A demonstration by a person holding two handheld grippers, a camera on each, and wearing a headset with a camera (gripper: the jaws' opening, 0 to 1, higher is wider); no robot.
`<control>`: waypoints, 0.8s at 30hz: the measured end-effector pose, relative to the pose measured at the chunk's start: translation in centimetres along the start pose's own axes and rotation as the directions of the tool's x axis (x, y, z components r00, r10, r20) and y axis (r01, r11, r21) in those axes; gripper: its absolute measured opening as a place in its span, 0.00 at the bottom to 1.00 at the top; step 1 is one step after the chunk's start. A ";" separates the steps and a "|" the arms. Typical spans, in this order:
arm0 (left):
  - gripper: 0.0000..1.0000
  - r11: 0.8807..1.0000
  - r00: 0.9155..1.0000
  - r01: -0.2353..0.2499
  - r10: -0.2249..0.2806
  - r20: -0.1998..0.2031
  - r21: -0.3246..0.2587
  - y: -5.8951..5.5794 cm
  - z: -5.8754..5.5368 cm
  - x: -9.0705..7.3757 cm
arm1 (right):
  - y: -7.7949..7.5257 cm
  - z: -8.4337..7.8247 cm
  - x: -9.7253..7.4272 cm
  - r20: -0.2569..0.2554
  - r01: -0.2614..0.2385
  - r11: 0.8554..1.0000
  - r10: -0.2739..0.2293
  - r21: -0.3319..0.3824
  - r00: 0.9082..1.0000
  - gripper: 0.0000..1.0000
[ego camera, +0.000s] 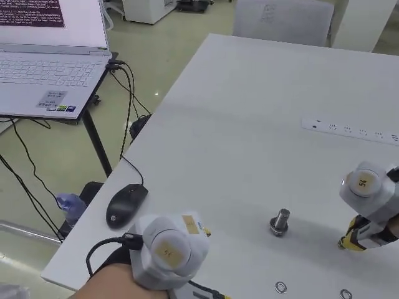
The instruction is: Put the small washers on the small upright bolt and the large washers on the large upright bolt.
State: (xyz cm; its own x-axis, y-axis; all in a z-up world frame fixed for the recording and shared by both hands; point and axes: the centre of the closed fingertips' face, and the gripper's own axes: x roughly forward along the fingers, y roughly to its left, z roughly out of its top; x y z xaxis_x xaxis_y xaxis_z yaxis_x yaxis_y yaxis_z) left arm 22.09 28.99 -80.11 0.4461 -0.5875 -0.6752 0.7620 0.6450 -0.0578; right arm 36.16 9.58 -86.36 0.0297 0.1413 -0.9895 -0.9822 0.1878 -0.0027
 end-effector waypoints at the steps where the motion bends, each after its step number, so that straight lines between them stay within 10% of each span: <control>1: 0.76 1.000 1.000 0.001 -0.001 -0.001 0.002 0.0 0.0 0.0 | 0.1 0.0 0.0 0.001 0.000 1.000 0.000 0.001 1.000 0.13; 24: 0.74 1.000 1.000 0.000 0.000 -0.003 0.004 -0.2 0.3 0.0 | 0.2 -0.2 0.0 -0.007 0.021 1.000 -0.021 -0.021 1.000 0.15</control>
State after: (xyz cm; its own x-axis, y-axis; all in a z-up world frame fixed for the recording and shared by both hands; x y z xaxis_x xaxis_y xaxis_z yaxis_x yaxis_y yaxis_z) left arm 22.09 28.75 -79.85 0.4443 -0.5863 -0.6774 0.7638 0.6430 -0.0555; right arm 35.96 9.43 -86.39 0.0491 0.1308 -0.9902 -0.9851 0.1701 -0.0263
